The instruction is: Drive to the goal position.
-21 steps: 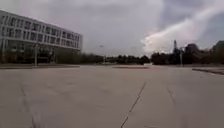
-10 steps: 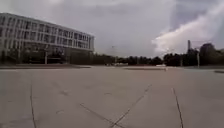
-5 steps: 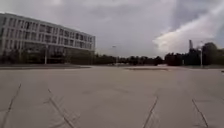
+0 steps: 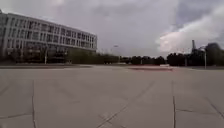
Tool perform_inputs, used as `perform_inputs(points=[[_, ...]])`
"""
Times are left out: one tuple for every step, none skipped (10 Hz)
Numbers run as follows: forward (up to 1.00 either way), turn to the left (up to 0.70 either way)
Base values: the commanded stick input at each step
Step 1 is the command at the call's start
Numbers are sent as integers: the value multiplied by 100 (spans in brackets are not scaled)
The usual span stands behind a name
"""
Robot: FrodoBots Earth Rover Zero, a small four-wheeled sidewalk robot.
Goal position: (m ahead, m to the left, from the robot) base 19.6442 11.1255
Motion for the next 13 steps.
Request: perform_inputs(points=[[100,0],[100,0],[100,0],[100,0],[100,0],[100,0],[100,0],[100,0],[100,0],[100,0],[100,0],[100,0],[100,0]])
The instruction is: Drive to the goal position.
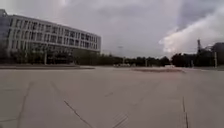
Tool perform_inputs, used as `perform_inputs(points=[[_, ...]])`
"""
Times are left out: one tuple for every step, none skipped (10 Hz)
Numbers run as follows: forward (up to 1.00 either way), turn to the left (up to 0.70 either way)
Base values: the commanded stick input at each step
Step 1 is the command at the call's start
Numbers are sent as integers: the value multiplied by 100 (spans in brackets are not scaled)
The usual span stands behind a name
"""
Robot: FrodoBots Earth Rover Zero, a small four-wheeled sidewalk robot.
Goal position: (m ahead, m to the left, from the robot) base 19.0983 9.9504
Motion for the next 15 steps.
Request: perform_inputs(points=[[100,0],[100,0],[100,0],[100,0],[100,0],[100,0],[100,0],[100,0],[100,0],[100,0],[100,0],[100,0],[100,0],[100,0],[100,0]])
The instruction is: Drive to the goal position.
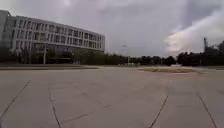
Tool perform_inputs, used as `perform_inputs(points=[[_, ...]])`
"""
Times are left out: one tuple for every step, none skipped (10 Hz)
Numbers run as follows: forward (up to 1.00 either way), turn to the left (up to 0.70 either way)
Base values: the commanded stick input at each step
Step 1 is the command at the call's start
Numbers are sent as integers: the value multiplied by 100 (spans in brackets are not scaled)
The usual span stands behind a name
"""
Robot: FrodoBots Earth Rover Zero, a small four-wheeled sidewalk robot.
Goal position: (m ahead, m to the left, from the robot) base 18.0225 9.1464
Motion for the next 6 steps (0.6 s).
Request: perform_inputs(points=[[100,0],[100,0],[100,0],[100,0],[100,0],[100,0]])
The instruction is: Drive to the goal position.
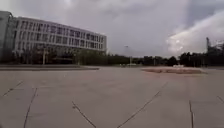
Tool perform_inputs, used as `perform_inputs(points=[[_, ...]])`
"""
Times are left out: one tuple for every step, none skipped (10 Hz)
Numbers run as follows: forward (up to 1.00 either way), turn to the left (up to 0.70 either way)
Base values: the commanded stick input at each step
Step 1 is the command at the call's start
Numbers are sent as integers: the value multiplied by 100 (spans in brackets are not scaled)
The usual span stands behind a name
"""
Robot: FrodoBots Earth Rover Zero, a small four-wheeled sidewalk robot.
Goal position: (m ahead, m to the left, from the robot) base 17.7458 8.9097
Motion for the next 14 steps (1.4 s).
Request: perform_inputs(points=[[100,0],[100,0],[100,0],[100,0],[100,0],[100,0],[100,0],[100,-20],[100,-27],[100,-27],[100,-27],[100,-27],[100,-27],[100,-27]])
